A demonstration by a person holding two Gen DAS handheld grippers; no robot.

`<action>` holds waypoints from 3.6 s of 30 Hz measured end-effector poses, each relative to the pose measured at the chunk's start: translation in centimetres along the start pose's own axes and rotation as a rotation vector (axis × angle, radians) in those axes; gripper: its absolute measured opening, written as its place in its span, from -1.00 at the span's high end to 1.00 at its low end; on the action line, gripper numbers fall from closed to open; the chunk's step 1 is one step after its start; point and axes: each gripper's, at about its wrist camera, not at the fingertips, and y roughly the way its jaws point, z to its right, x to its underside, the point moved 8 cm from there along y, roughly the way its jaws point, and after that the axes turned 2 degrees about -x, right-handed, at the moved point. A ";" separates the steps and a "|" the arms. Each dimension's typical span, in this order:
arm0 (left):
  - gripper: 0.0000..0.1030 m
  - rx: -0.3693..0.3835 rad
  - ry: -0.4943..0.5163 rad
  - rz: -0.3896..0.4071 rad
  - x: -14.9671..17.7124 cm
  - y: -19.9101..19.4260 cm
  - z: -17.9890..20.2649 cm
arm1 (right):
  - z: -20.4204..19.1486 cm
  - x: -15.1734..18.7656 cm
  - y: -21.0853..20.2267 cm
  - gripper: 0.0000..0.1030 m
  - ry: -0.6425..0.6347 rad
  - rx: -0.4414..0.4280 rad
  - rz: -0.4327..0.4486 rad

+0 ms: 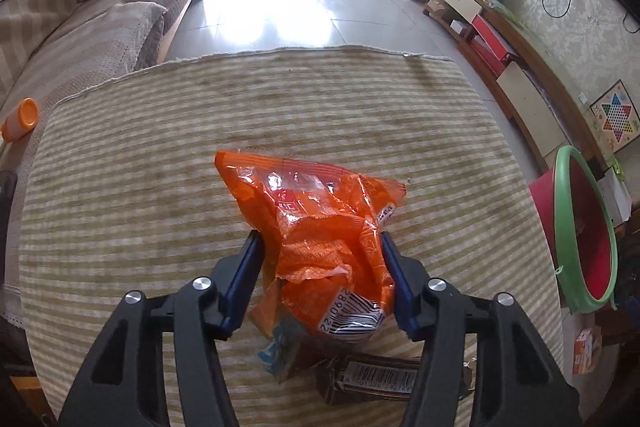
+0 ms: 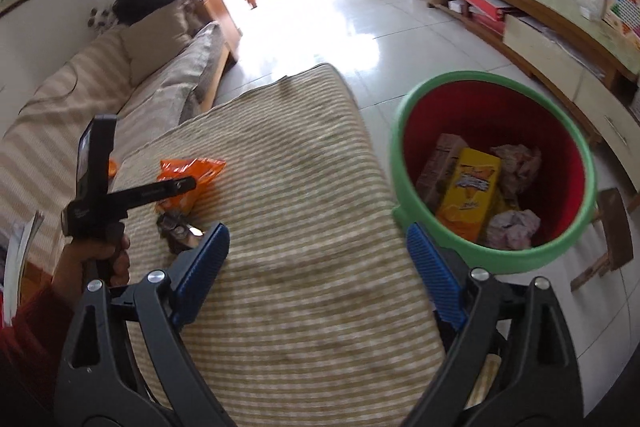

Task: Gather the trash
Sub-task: 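Grasp the orange snack bag with the left gripper while the right approaches the brown carton, then close the right gripper on the brown-and-gold carton and lift it, then carry the orange bag and brown carton over the red bin with both grippers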

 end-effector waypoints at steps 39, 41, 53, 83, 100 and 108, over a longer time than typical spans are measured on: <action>-0.32 -0.048 -0.141 0.039 10.4 -6.1 -11.2 | -15.9 7.9 12.0 -0.41 -0.443 -0.160 -0.457; -0.33 -0.046 -0.148 0.040 10.4 -6.1 -11.2 | -16.6 8.5 12.5 -0.23 -0.475 -0.158 -0.473; 0.13 -0.029 -0.137 0.112 9.7 -8.8 -10.1 | -15.1 6.2 6.8 0.45 -0.301 -0.182 -0.267; 0.13 0.152 0.093 0.342 1.1 -17.1 5.6 | -5.7 -3.0 -7.9 0.63 -0.046 -0.029 0.211; 0.13 0.231 0.209 0.321 -0.2 -15.9 14.6 | 4.1 -4.7 -12.6 0.63 0.072 0.091 0.314; 0.13 0.247 0.244 0.319 -0.2 -15.7 16.6 | 5.3 -5.3 -14.2 0.63 0.095 0.099 0.355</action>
